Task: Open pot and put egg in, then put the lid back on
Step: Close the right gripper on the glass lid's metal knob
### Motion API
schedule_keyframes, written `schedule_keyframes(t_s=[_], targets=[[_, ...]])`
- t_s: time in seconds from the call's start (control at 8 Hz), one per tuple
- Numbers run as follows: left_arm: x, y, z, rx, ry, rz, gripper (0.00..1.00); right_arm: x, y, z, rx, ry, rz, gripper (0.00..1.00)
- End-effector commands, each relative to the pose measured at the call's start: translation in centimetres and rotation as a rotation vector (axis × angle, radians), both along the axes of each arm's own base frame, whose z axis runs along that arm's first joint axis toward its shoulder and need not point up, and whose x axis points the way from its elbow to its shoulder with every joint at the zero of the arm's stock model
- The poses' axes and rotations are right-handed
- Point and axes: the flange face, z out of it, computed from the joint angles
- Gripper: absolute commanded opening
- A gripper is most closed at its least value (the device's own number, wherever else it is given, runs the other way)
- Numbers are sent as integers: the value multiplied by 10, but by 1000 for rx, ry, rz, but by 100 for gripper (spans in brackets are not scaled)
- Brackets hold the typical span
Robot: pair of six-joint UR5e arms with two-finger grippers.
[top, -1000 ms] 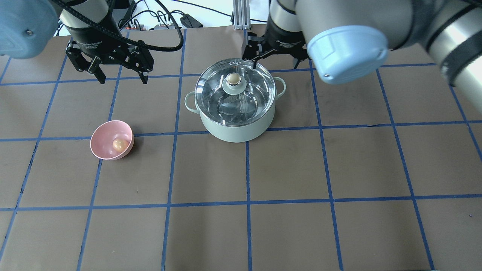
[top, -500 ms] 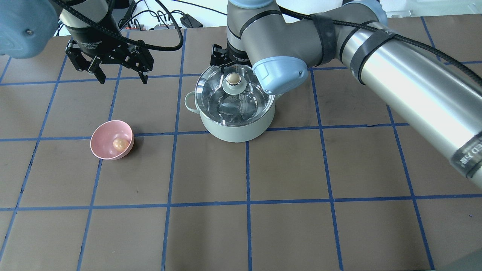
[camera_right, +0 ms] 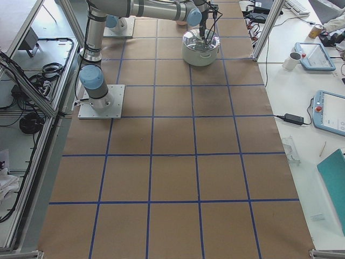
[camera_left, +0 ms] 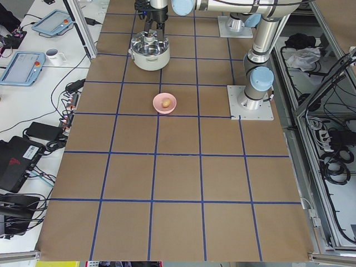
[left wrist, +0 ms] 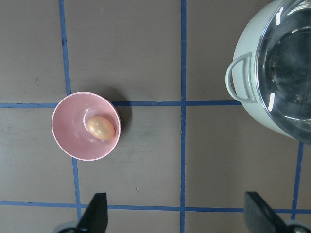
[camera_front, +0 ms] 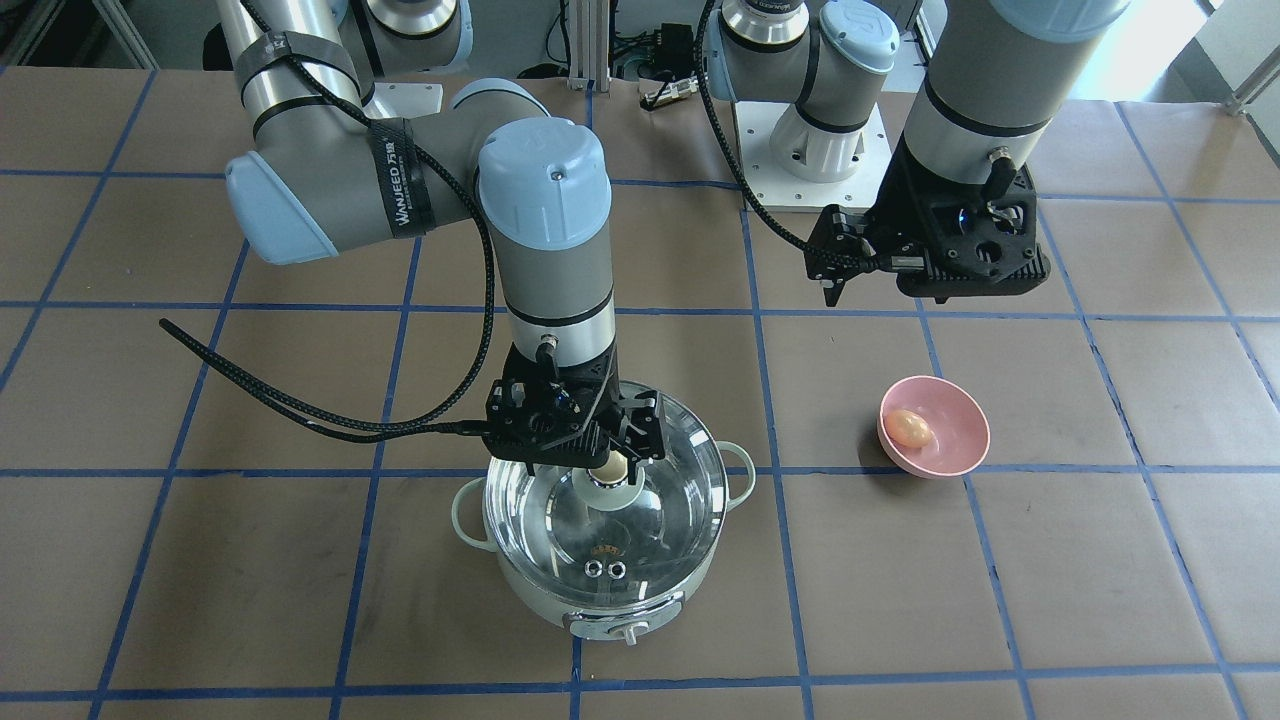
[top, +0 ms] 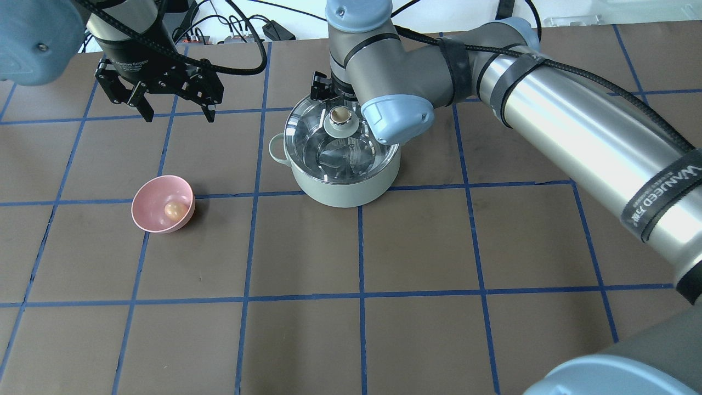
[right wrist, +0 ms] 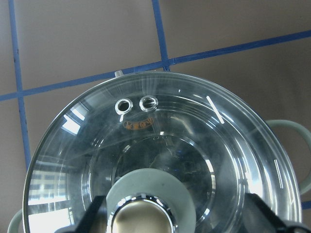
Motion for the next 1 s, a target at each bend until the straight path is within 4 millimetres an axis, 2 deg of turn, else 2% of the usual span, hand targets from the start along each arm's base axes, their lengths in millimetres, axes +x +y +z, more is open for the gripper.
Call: schedule_keyframes(t_s=[0.0,0.12,0.38,0.5,0.75,0.88], targets=[[0,0,0,-1,-1,-1,100,3,-2,-8,13,-18,-41,100],[0,0,0,1,-1,-2,100,4,-1,-8,13,-18,-39,100],[0,0,0,1,-1,-1,100,7,1,-9,17,-19,-34,93],[0,0,0,1,-1,-1,100,16,5,-15,23,-19,-20,93],[0,0,0,1,-1,-2,100,19,5,-14,20,-19,-13,81],[0,0,-1,2,-1,-2,100,19,5,-13,18,-17,-5,70]])
